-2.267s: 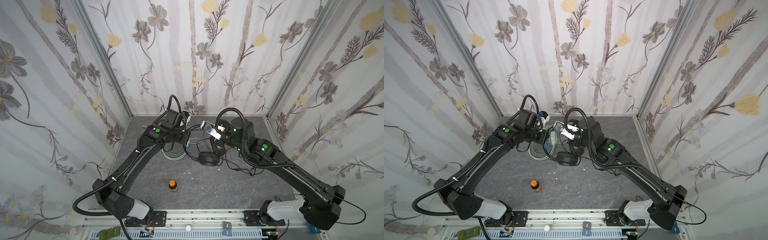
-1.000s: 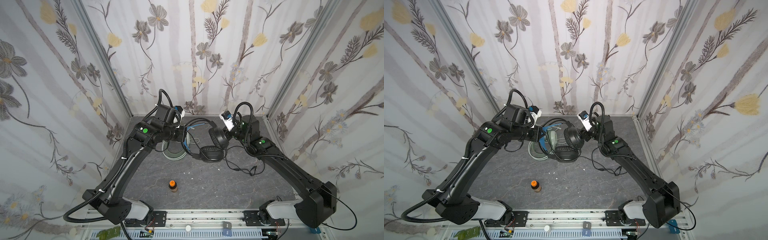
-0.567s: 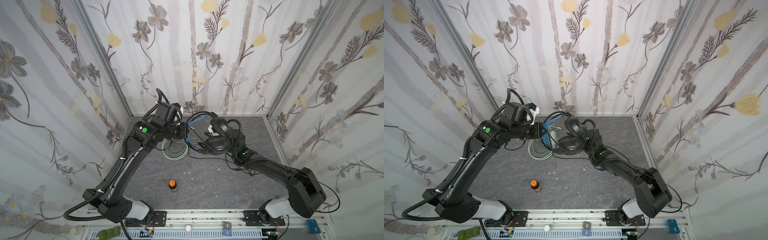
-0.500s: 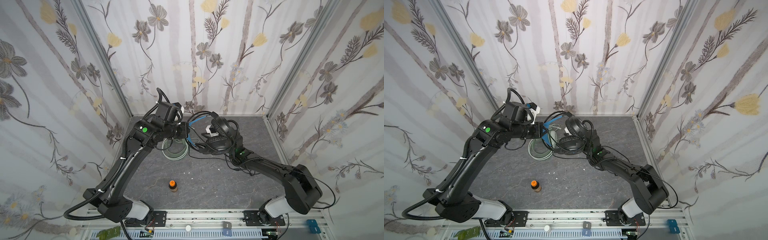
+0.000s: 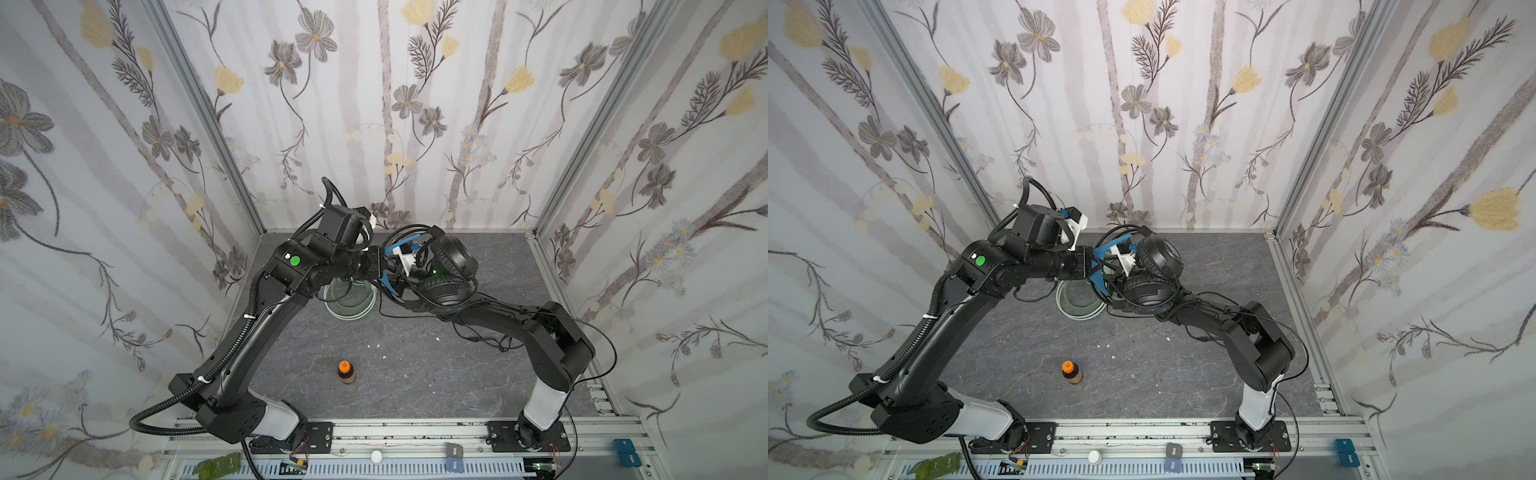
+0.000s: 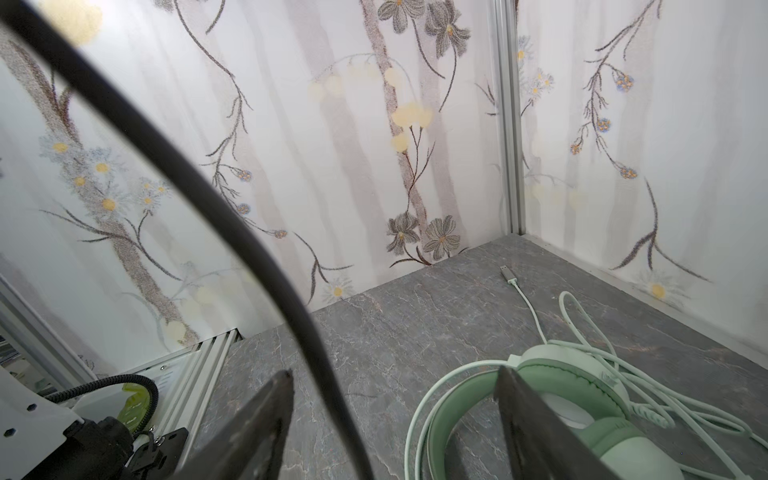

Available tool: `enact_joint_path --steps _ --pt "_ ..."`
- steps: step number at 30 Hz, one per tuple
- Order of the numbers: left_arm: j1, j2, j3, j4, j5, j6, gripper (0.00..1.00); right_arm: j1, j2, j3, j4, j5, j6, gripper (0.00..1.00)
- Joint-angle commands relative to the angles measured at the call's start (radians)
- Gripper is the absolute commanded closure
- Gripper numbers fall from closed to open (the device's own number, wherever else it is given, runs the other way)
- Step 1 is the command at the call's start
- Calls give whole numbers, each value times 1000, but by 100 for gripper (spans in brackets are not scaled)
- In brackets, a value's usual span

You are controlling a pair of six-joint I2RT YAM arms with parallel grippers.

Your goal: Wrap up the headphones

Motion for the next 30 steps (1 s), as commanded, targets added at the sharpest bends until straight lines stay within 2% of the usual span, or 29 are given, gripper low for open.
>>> enact_joint_path --steps 1,3,5,7,10,19,30 --pt "-1 -1 13 53 12 -28 100 -4 17 15 16 -9 -1 33" --pt "-2 2 17 47 12 -26 100 -7 19 10 26 -13 7 44" --pt "-2 5 21 36 10 -22 100 -16 15 11 22 -8 9 62" --pt "-1 8 19 26 9 -19 100 -28 -1 8 -1 28 4 84" --pt "0 0 5 13 0 -7 100 -68 -29 2 -28 95 8 98" --pt "6 -27 -65 48 5 22 100 -193 -109 22 -155 219 -32 100" --pt "6 -80 -170 210 57 38 100 -240 -179 -5 -234 300 -72 100"
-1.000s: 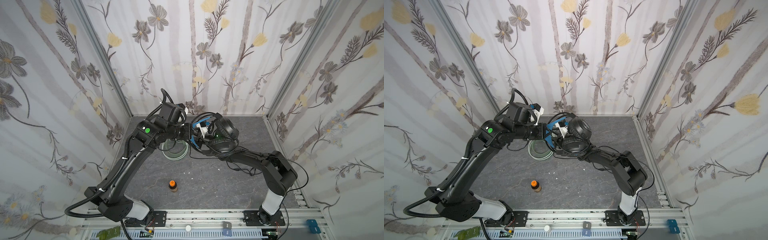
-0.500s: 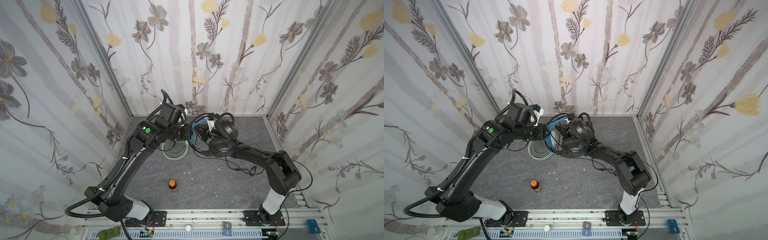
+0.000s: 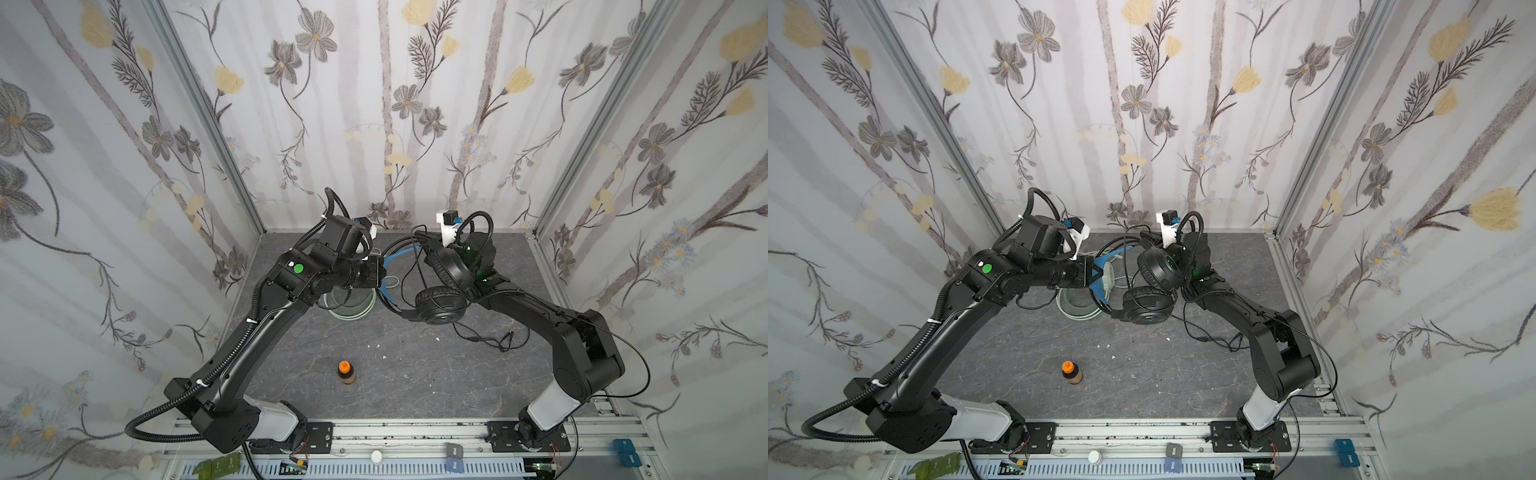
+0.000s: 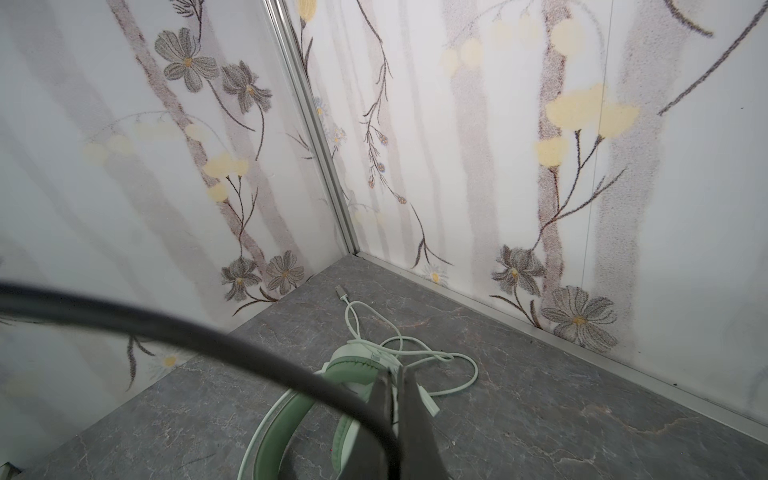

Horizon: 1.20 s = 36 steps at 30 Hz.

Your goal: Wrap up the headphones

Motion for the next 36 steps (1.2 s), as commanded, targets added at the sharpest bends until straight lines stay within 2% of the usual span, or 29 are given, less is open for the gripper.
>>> enact_joint_path --steps 1,10,13,17,23,28,36 --pt "2 -23 -20 138 39 0 100 -8 -25 -8 -27 53 -29 100" --pt "1 -42 -60 256 60 -26 100 -18 -50 -34 -57 73 -44 99" --pt "1 -42 -53 290 57 -37 100 -18 -63 -60 -31 59 -39 90" --pt "1 -34 -29 307 55 -41 100 -12 -90 -86 6 39 -34 72" --pt "1 -5 26 321 62 -43 100 1 -98 -108 65 -10 -9 56" --pt "0 27 92 301 66 -33 100 19 -83 -106 120 -55 23 48" --pt "0 57 177 232 34 -11 100 52 -22 -69 185 -118 71 43"
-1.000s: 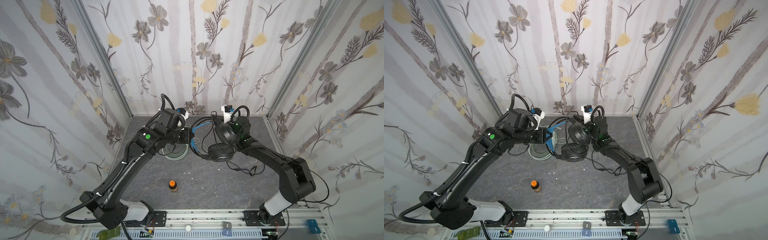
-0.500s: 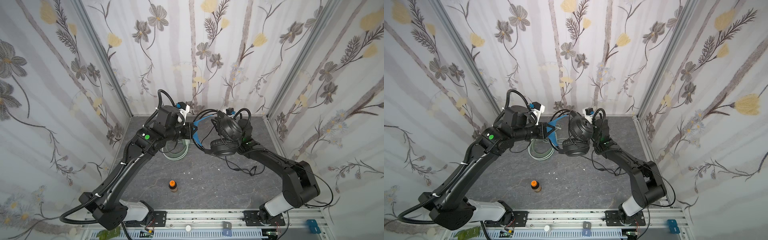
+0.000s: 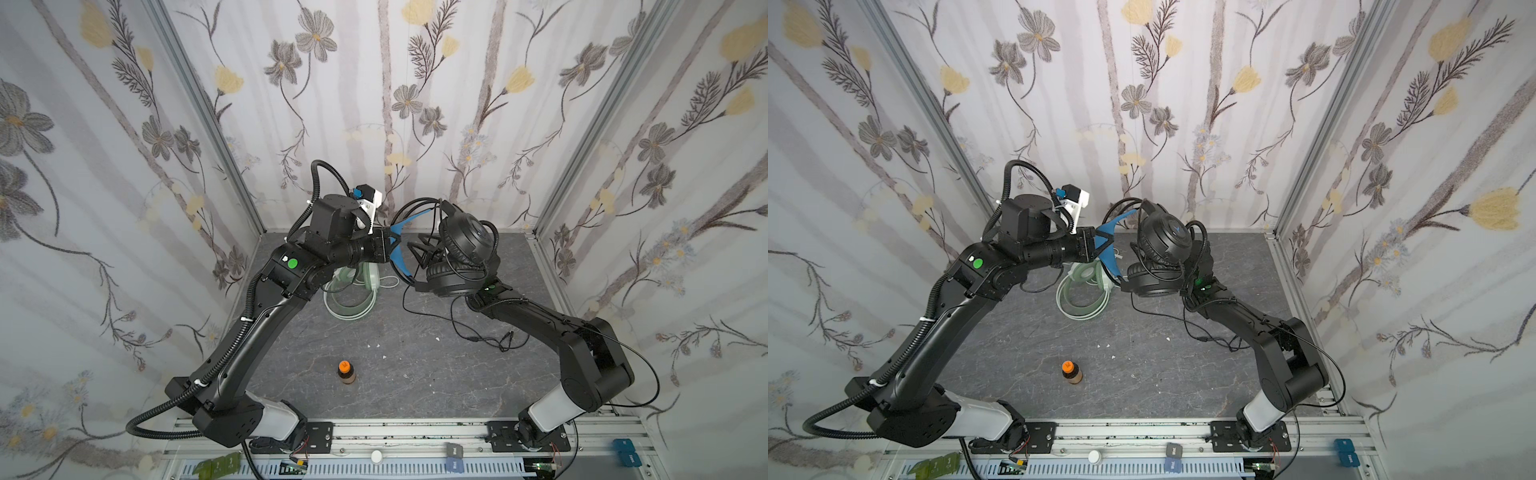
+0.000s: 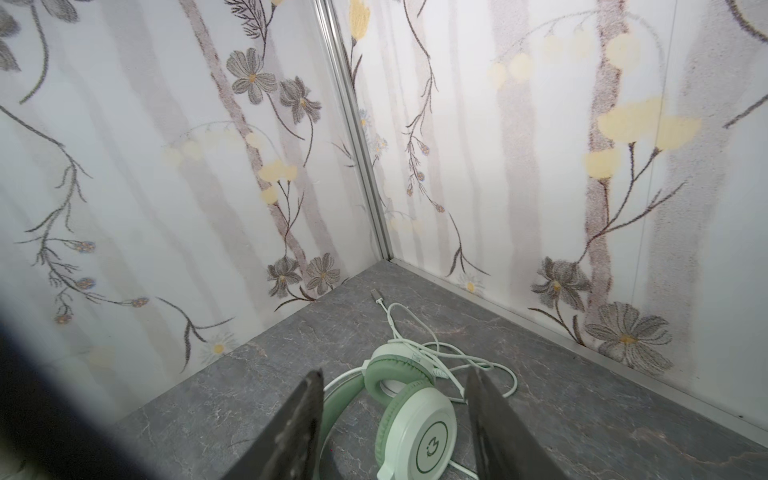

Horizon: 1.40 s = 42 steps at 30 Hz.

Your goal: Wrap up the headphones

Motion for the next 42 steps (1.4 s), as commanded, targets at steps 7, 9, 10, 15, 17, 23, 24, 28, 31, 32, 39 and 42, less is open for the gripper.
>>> enact_joint_path --steps 7,9,10,15,17,23,24,28,31,32,39,42 --pt "1 24 79 -16 -51 -3 100 25 57 5 123 -24 57 44" --pt "3 32 97 -20 -70 0 100 26 58 -7 134 -29 62 45" --pt "3 38 108 -23 -78 0 100 28 57 -17 139 -31 63 45" --pt "3 62 140 -25 -101 -2 100 39 47 -65 156 -36 72 49" --pt "3 64 145 -23 -110 -5 100 43 43 -88 167 -36 81 51" --pt "13 79 152 4 -114 -21 100 52 44 -170 243 -37 135 55" --pt "15 82 155 9 -112 -23 100 55 48 -175 253 -39 141 55" --pt "16 98 170 12 -105 -27 100 63 83 -175 276 -43 150 55" --pt "20 95 168 18 -103 -32 100 62 117 -171 303 -60 168 56" --pt "22 95 168 19 -102 -34 100 63 129 -172 312 -65 173 56" --pt "41 105 193 26 -84 -50 100 63 185 -187 352 -76 196 60" --pt "53 107 204 20 -85 -53 100 64 193 -203 364 -76 199 62"
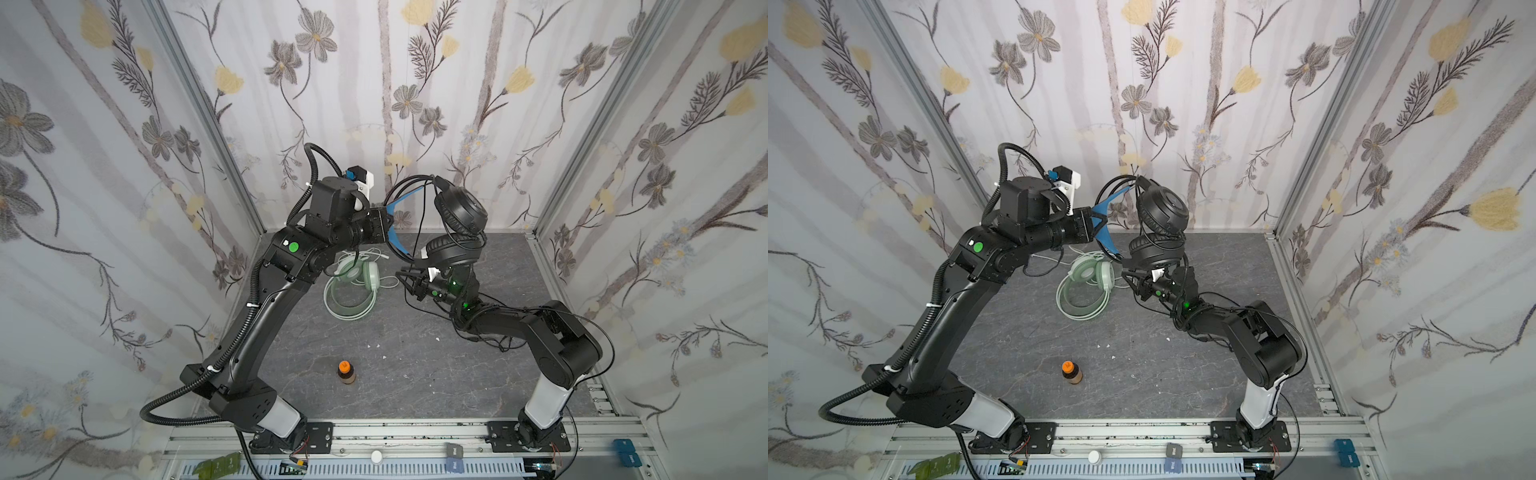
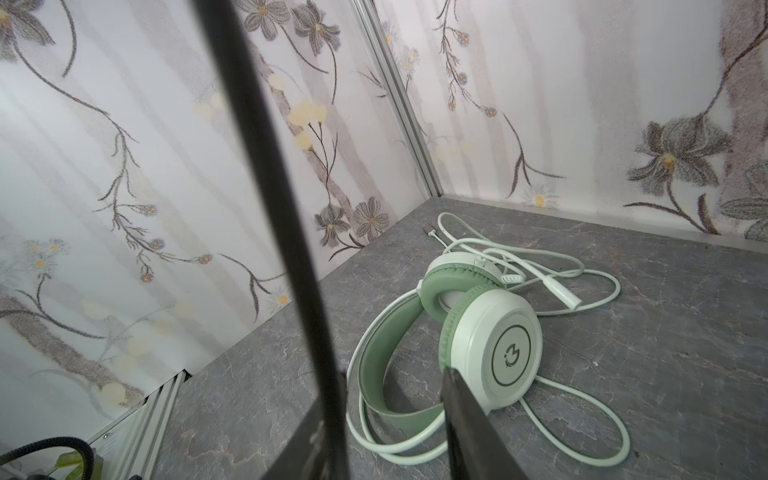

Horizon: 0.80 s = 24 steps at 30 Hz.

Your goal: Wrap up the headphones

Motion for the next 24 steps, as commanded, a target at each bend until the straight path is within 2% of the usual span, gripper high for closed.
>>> enact_joint_path --steps 1,6,11,17,24 --pt "12 0 20 76 17 -36 100 4 14 -12 64 -14 16 64" --pt "33 -3 20 77 12 -56 100 9 14 -24 60 -26 14 87" --pt "61 -6 11 93 -30 -89 100 38 -55 -61 -45 10 -58 98" --pt "99 -18 -63 185 -199 -195 100 128 -205 -60 -417 197 -230 100" --pt "128 18 -80 184 -415 -196 100 205 -390 -47 -703 355 -355 100"
